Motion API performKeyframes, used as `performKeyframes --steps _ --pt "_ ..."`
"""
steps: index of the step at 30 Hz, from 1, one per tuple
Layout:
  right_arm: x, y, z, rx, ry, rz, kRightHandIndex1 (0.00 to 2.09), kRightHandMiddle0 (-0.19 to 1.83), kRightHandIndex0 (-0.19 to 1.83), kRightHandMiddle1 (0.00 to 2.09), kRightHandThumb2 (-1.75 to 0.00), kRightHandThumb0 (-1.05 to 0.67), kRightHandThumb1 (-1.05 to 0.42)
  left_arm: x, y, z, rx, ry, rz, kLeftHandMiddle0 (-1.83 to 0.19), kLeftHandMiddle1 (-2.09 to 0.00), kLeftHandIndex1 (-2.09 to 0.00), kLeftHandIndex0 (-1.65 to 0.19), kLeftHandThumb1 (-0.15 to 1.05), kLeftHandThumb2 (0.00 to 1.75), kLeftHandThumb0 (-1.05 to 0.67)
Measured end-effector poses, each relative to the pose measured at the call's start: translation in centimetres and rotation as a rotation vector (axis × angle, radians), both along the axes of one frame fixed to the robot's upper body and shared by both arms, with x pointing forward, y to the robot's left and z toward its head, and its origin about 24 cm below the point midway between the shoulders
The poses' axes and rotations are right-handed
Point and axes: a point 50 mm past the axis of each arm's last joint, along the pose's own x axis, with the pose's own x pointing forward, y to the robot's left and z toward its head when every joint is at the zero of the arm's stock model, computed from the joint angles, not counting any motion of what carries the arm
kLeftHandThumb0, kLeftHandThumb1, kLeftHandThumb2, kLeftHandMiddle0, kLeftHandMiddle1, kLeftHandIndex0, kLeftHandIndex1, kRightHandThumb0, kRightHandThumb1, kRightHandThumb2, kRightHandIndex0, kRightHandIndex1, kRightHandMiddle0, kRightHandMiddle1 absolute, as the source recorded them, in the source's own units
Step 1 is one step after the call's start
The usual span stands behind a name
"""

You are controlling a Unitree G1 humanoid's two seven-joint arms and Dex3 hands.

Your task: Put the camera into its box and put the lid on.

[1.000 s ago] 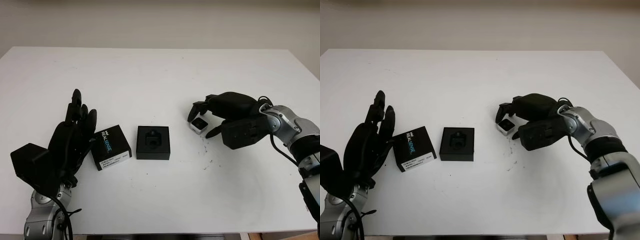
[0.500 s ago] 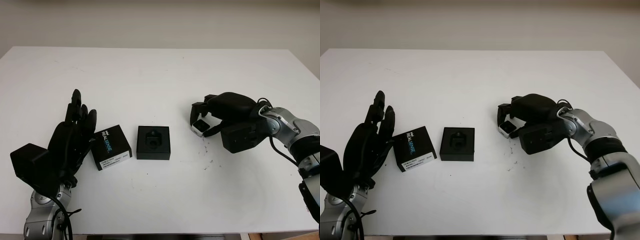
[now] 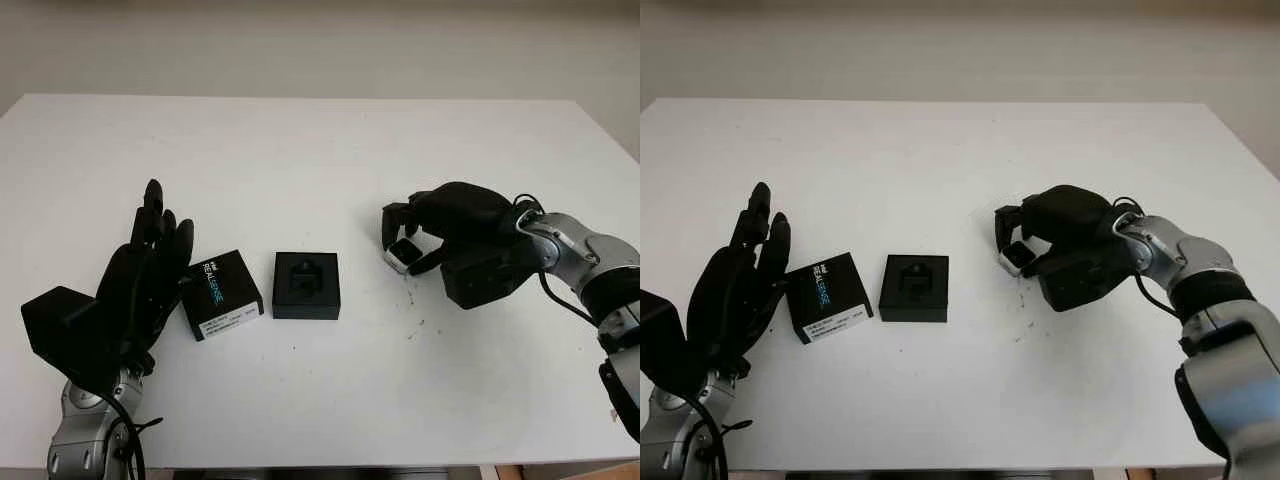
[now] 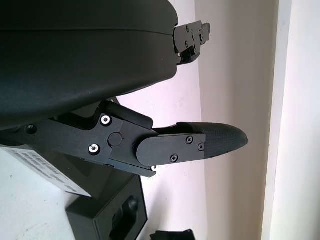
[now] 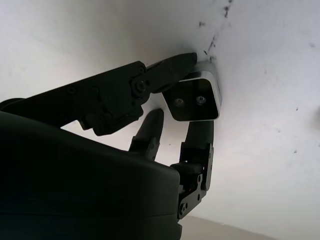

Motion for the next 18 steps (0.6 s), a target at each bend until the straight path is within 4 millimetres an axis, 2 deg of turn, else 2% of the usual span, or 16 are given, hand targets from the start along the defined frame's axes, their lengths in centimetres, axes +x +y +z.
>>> performKeyframes --steps 8,18 --pt "0.3 -0.4 0.2 0.168 0.082 -0.109 0.06 0.25 0.29 1.76 -0.06 -0.35 -0.98 0.0 -0.1 0.0 -0.001 0.001 0.003 0.19 0.0 0.0 0.19 1.05 0.48 -0.67" --pt "0.1 0.3 1.7 0.277 0.114 -0.136 0.05 0.22 0.28 1.86 -0.06 -0.31 -0.99 0.1 -0.5 -0.1 -0.004 0.0 -0.007 0.19 0.0 0.0 0.19 1.05 0.49 -0.66"
